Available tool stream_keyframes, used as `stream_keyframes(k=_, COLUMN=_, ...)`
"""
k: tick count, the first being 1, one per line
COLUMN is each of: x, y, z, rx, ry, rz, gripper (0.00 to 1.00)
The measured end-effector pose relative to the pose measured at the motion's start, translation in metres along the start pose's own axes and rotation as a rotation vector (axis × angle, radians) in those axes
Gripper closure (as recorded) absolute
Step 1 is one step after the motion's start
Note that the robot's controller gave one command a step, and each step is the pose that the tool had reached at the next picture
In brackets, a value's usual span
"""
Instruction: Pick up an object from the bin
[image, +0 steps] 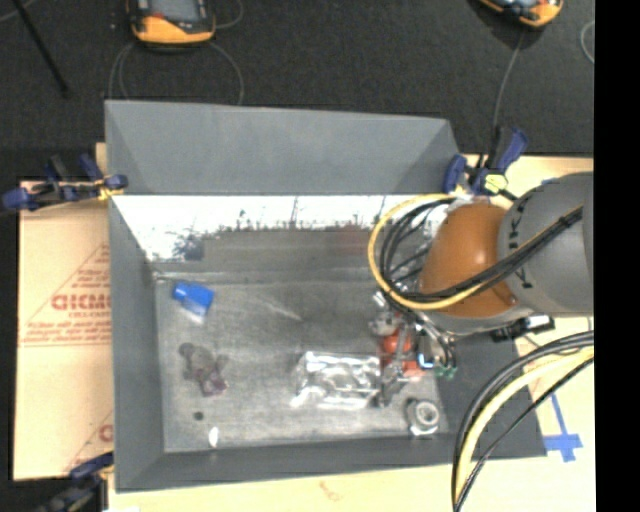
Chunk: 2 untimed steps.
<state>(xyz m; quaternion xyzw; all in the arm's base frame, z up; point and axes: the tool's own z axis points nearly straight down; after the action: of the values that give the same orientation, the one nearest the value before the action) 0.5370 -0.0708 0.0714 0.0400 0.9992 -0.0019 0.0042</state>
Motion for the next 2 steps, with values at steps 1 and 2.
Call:
stream_keyframes(k=1, x=0.026, y=0.041, z=-0.003, rx=0.001, ry=-0.008, rz=-0.048, gripper=0.0)
stream_keyframes(k=2, x=0.031, y=0.055, z=-0.003, rx=0.001, ry=-0.005, rz=-0.063, gripper=0.0)
